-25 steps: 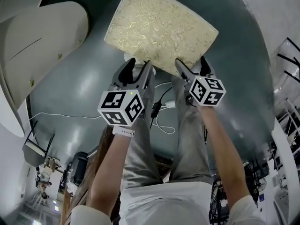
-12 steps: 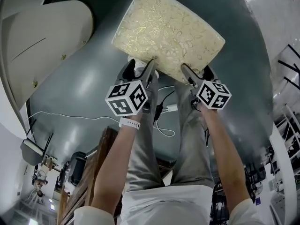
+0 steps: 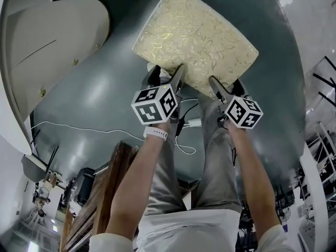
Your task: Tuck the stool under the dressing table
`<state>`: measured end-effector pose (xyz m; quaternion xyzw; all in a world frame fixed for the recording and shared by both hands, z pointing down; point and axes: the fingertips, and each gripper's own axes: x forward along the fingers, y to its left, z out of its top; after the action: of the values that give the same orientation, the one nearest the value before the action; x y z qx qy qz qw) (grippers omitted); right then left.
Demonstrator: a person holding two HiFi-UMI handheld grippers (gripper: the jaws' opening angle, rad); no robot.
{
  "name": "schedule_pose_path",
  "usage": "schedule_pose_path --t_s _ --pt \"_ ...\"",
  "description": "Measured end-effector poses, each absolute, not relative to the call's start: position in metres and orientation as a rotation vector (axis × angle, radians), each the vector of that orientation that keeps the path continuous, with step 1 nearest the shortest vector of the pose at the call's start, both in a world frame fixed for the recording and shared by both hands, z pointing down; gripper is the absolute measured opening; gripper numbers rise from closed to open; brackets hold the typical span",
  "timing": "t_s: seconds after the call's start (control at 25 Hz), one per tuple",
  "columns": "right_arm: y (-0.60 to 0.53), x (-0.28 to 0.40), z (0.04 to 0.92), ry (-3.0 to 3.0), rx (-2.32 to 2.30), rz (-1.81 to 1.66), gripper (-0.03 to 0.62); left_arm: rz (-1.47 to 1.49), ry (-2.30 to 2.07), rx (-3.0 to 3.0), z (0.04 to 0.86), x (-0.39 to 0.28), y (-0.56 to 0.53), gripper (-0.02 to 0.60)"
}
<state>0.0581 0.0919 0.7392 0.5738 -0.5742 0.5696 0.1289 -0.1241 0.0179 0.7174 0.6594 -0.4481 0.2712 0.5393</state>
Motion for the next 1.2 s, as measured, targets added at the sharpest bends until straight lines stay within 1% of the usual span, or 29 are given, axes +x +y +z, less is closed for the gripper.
schedule_pose_path --t_s 0.12,0.48,0.76,0.8,0.96,1.04,1.08,1.2 --pt "0.092 0.059 0.739 -1.666 1.671 1.654 0.515 0.679 -1.062 1.598 0.719 -0.123 0.018 0.339" --pt "0.077 0.042 0.739 -1.600 1.785 1.753 0.514 0.593 -1.116 1.668 0.714 -0.132 -0.028 0.339" --pt "0.074 0.042 0.738 -1.566 1.770 1.760 0.515 0.673 -1.081 1.755 0.694 -0.131 -0.032 0.337" --pt "0.073 0.042 0.738 -1.563 1.770 1.760 0.514 0.689 -1.076 1.773 0.690 -0.131 -0.032 0.321" --pt "0.071 0.044 0.739 -1.565 1.786 1.741 0.514 0.724 -1.072 1.805 0.681 -0.132 -0.029 0.116" --pt "0.070 0.043 0.739 -1.566 1.784 1.739 0.514 0.740 -1.094 1.802 0.679 -0.137 -0.028 0.041" --pt "0.068 0.041 0.738 -1.566 1.779 1.741 0.514 0.744 -1.101 1.800 0.677 -0.140 -0.029 0.018" --pt "0.059 0.039 0.737 -1.573 1.770 1.745 0.514 0.736 -1.100 1.789 0.671 -0.143 -0.033 0.011"
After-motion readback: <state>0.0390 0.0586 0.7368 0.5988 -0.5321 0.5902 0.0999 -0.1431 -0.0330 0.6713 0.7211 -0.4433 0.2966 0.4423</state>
